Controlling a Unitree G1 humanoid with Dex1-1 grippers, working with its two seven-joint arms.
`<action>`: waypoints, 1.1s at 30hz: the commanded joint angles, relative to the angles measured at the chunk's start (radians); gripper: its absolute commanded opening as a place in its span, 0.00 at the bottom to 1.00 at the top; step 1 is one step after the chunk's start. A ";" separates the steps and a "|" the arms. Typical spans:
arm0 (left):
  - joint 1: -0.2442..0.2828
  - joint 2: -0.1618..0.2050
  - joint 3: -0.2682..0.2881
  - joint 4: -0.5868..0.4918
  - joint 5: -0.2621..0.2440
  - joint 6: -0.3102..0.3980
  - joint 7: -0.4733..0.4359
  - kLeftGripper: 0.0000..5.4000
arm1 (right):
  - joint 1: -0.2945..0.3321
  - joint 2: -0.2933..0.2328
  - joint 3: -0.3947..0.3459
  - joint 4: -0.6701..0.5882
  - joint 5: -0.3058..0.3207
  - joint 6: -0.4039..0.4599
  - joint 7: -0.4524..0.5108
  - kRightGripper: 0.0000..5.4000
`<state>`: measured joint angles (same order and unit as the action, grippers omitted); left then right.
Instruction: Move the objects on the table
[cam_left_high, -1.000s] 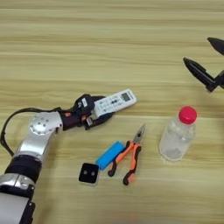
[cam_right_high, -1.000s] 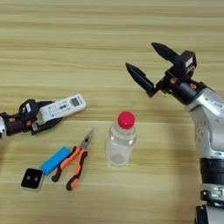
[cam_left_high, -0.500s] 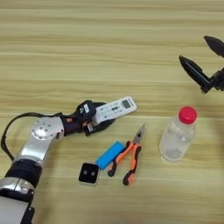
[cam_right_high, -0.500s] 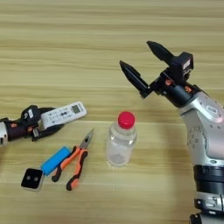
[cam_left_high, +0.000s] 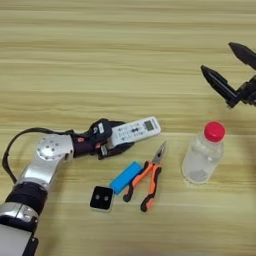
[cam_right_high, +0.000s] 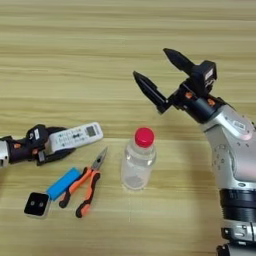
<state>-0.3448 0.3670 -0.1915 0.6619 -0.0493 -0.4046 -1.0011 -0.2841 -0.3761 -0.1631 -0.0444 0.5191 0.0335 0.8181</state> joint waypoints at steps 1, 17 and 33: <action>0.025 0.015 -0.022 -0.015 -0.005 -0.007 -0.059 0.53 | 0.003 -0.013 0.009 -0.010 -0.001 0.009 0.011 1.00; 0.021 0.003 -0.008 -0.002 -0.005 -0.018 -0.011 0.82 | 0.009 -0.013 0.018 -0.012 -0.003 0.005 0.020 1.00; 0.052 0.011 0.068 -0.153 -0.162 -0.019 -0.064 1.00 | 0.012 -0.009 0.021 -0.012 0.000 0.003 0.025 1.00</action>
